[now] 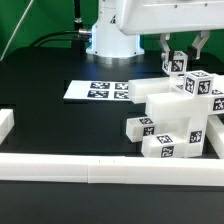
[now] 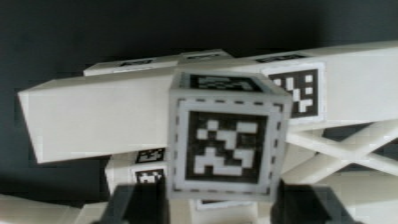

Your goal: Assemble chair

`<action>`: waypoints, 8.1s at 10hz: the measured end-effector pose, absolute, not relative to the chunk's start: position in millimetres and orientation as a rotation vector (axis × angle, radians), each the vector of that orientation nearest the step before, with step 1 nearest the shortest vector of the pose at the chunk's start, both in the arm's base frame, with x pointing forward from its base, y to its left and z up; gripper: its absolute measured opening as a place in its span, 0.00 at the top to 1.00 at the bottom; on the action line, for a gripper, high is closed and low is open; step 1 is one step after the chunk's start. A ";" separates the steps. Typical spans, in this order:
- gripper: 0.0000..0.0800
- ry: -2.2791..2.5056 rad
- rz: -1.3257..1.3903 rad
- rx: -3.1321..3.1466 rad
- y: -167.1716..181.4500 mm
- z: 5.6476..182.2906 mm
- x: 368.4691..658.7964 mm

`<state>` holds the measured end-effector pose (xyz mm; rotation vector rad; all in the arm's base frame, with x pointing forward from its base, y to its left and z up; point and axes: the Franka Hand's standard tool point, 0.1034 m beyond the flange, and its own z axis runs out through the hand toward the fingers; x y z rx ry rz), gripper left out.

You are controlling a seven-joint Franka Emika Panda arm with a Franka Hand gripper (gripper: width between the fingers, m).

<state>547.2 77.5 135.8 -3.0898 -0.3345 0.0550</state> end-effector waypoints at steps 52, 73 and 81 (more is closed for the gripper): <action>0.67 1.209 -0.007 -2.793 72.7 111.1 533.1; 0.19 -0.419 -0.033 -3.035 71.1 109.0 535.4; 0.67 -0.628 -0.038 -3.007 68.6 108.4 535.6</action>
Offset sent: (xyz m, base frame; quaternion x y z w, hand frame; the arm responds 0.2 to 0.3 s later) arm -0.0037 -0.0019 -0.0032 0.0126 0.0311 -0.0024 0.9994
